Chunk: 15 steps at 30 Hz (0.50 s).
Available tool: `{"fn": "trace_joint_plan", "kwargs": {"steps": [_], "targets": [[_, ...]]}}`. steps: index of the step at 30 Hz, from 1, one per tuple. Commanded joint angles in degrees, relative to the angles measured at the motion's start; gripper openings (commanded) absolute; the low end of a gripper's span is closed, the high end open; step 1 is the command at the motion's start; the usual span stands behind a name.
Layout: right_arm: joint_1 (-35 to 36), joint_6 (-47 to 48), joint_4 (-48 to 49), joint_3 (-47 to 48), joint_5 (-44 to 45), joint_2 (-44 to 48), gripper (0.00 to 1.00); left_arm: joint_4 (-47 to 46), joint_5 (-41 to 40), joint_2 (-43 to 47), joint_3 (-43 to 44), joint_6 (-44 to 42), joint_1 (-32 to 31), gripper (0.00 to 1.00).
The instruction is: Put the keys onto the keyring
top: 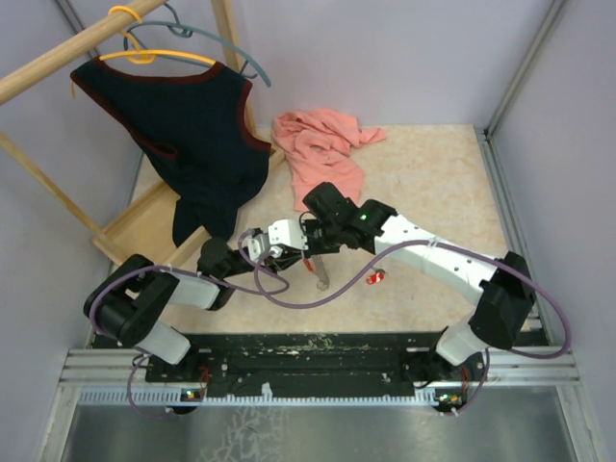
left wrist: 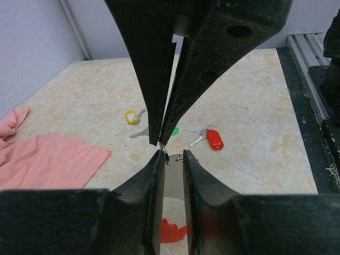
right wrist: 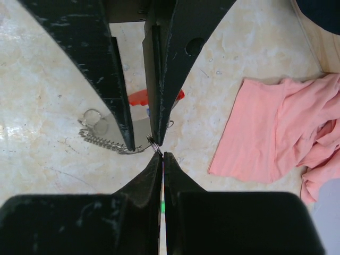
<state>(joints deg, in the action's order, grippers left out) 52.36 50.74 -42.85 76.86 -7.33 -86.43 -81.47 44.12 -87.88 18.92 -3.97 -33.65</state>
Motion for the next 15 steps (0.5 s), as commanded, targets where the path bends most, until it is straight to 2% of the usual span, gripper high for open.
{"fn": "trace_joint_plan", "kwargs": {"steps": [1,8,9,12,15], "targets": [[1.5,-0.4,4.0,0.2,-2.4,0.5,0.00,-2.8,-1.2,-0.9,0.1,2.4,-0.4,0.23],[1.3,-1.6,6.8,-2.5,-2.8,2.7,0.00,-0.9,-1.9,-0.8,0.3,1.2,-0.4,0.01],[1.3,-2.0,7.1,-2.9,-2.9,3.4,0.00,-1.1,-1.9,-0.9,0.2,1.1,-0.4,0.00],[-0.2,-2.5,8.9,-5.8,-4.7,6.4,0.09,-2.0,-1.8,-0.9,-0.3,1.0,-0.3,0.00],[-4.4,-2.5,12.9,-10.8,-11.0,10.7,0.14,-4.6,-1.6,-1.0,-1.3,1.3,-0.3,0.00]]}}
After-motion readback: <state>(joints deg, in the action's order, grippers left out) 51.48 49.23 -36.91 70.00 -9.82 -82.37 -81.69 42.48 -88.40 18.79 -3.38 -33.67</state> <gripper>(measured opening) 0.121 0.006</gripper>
